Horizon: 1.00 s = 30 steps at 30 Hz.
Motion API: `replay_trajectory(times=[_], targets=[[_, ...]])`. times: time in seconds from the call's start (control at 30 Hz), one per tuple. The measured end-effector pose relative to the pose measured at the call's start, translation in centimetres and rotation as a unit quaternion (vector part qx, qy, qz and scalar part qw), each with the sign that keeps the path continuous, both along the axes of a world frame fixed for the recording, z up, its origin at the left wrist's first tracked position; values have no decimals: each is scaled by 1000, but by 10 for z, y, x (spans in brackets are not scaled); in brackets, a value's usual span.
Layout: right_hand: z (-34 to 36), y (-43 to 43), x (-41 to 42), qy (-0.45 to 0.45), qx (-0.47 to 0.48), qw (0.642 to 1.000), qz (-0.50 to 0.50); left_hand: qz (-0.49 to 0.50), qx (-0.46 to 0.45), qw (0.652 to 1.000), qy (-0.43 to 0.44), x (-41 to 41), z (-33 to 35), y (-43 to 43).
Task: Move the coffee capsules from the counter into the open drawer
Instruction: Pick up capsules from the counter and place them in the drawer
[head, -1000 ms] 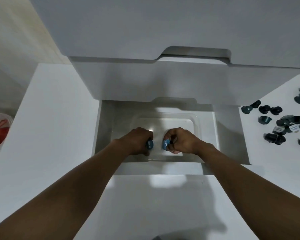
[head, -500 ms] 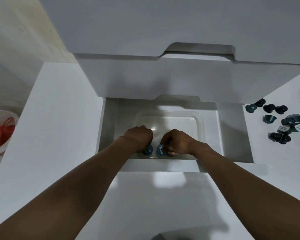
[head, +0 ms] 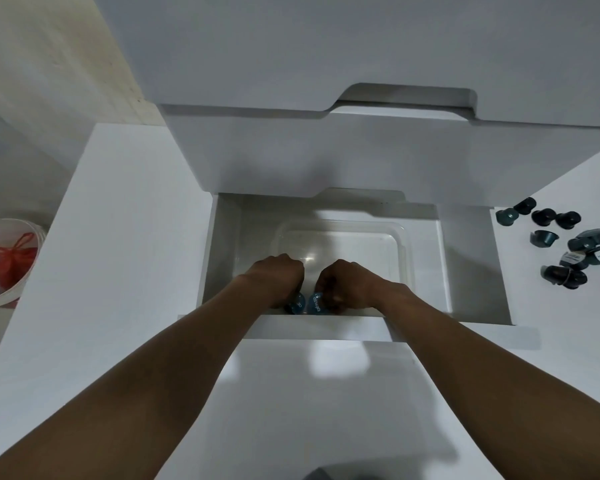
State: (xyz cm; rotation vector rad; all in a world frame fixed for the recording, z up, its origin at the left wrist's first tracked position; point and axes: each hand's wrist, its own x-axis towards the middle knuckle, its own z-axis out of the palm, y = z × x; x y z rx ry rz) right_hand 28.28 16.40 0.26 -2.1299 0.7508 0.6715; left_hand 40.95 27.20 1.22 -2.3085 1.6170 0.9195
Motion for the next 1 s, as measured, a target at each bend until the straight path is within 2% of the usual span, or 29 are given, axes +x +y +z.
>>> replay_trajectory(times=[0.1, 0.23, 0.47, 0.6, 0.77, 1.0], targets=[[1, 0, -1, -7, -3, 1000, -3, 15, -13, 1000, 6, -1, 0, 3], [4, -7, -7, -26, 5, 998, -56, 79, -63, 994, 34, 0, 4, 6], [20, -19, -31, -69, -114, 988, -83, 150, -149, 977, -4, -10, 29, 11], [36, -16, -51, -142, -204, 962, -109, 171, -222, 958, -58, -35, 45, 15], [66, -15, -79, -190, -275, 934, -126, 150, -320, 926, -135, -67, 69, 23], [121, 9, -144, -258, -383, 873, -156, 65, -404, 885, -222, -119, 120, 40]])
